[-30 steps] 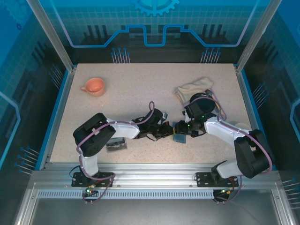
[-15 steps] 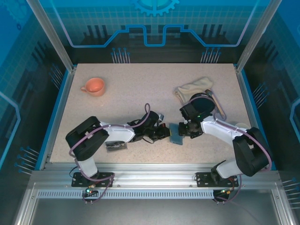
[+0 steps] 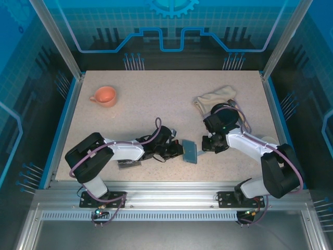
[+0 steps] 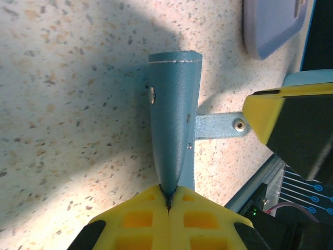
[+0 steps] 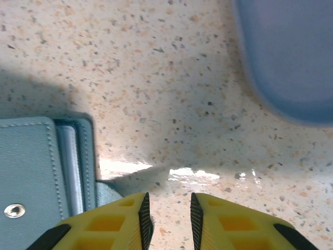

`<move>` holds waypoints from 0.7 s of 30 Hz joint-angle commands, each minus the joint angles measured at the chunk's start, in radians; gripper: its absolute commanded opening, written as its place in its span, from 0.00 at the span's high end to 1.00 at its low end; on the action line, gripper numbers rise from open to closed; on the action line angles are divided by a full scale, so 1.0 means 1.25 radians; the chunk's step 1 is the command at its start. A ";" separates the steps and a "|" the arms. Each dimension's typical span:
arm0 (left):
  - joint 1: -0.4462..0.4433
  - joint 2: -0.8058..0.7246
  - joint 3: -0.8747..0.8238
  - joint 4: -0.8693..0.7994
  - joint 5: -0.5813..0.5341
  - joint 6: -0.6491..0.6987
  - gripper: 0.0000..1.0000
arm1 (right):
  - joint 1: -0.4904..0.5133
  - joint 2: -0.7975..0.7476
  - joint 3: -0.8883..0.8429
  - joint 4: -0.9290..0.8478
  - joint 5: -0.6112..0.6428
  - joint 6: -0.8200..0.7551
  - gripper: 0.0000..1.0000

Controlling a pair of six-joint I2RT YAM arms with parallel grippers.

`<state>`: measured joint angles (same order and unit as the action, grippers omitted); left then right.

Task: Put the credit cards into the card holder

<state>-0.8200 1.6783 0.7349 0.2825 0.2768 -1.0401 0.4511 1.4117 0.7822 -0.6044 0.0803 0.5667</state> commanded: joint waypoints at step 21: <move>0.102 -0.544 0.059 -0.746 -0.415 0.041 0.16 | 0.059 -0.050 0.158 0.107 -0.253 -0.050 0.30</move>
<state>-0.7567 1.1152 0.8093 -0.3733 -0.0860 -0.9749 0.4931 1.3327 0.9245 -0.5465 -0.1005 0.5137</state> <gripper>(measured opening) 0.824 0.679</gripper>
